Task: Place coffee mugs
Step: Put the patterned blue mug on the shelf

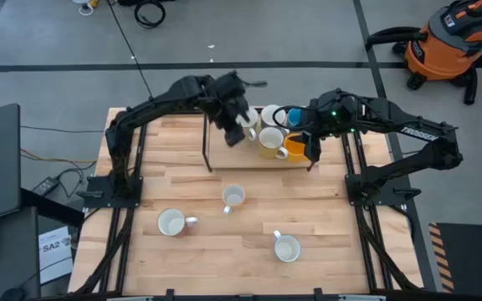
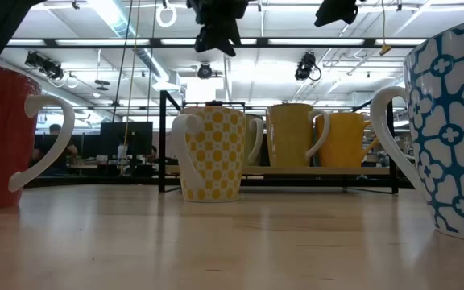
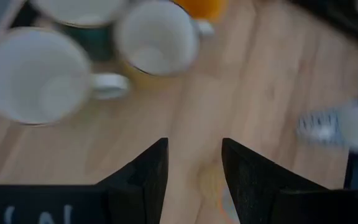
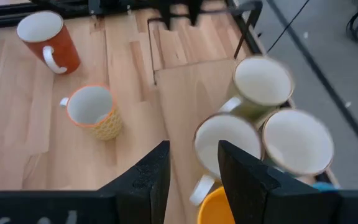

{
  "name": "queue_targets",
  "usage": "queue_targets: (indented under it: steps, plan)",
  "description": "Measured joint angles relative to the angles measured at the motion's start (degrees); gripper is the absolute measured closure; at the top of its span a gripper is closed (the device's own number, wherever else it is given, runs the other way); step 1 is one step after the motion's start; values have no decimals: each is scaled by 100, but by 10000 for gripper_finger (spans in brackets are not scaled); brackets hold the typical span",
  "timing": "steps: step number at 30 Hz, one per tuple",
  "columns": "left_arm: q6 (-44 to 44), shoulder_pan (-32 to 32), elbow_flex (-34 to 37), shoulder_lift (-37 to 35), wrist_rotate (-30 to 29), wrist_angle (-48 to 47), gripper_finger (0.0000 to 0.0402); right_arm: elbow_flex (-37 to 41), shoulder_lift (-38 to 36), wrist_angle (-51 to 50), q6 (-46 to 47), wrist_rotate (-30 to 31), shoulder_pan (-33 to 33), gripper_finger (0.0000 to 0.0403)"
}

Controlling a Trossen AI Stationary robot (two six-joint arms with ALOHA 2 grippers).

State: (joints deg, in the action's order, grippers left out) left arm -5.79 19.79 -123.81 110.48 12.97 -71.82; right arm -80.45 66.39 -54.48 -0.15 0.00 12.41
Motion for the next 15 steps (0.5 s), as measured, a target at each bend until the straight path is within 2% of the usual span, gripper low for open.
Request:
queue_targets:
  steps: [4, 12, 15]
  plan:
    - [618, -516, 0, 0, -11, -269, 246, 1, 0, -285, 18, -146, -143, 262]
    - [667, -1514, 7, -46, -282, -386, 246, 1, 0, -332, -312, -592, -838, 262]
    - [649, -1840, 214, -61, -289, -285, 246, 1, 4, -321, -342, -748, -1102, 262]
